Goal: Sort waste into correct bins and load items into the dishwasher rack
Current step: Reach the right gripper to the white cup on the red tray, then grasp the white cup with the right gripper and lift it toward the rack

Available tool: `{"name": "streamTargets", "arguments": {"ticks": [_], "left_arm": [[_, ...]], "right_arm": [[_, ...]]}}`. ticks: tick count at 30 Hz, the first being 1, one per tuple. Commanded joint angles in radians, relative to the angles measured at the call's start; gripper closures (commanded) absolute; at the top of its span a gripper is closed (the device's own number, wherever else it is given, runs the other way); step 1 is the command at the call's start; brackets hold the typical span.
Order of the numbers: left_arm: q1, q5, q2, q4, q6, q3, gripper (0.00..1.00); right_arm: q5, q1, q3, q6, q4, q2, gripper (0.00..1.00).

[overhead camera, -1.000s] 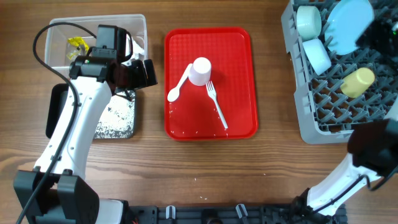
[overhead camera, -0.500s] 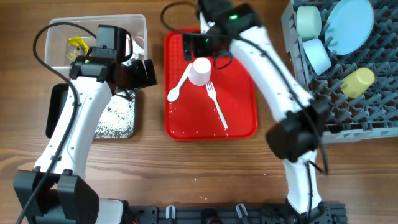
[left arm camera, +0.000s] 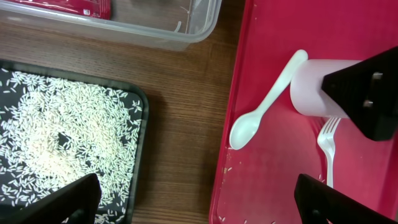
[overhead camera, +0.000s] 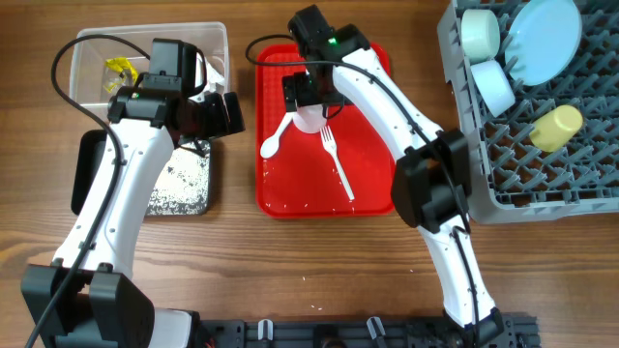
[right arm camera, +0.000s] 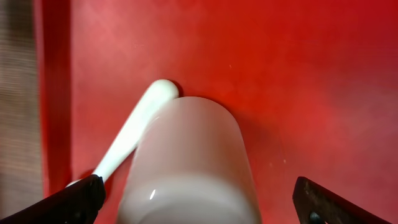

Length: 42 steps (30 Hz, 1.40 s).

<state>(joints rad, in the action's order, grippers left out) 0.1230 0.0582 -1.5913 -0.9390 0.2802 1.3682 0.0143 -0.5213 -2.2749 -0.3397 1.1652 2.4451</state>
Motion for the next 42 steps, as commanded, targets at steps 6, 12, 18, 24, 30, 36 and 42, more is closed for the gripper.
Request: {"name": "streamTargets", "arguments": {"ticks": [6,12,18,24,30,36,42], "left_arm": [[-0.003,0.011,-0.006,0.003,0.013,0.005,0.00],[-0.003,0.011,-0.006,0.003,0.013,0.005,0.00],[-0.003,0.011,-0.006,0.003,0.013,0.005,0.00],[-0.003,0.011,-0.006,0.003,0.013,0.005,0.00],[-0.003,0.011,-0.006,0.003,0.013,0.005,0.00],[-0.003,0.011,-0.006,0.003,0.013,0.005,0.00],[-0.003,0.011,-0.006,0.003,0.013,0.005,0.00]], "right_arm": [[-0.014,-0.003,-0.007,-0.002,-0.020,0.039,0.25],[-0.013,-0.001,-0.007,-0.004,0.010,0.039,0.41],[0.044,0.022,-0.008,0.000,0.115,-0.005,0.40],[0.066,0.109,-0.008,0.034,0.225,-0.169,0.39],[0.037,0.254,-0.008,0.053,0.311,-0.360,0.39],[-0.022,0.469,-0.008,0.076,0.418,-0.427,0.36],[-0.022,0.726,-0.008,0.105,0.443,-0.426,0.36]]}}
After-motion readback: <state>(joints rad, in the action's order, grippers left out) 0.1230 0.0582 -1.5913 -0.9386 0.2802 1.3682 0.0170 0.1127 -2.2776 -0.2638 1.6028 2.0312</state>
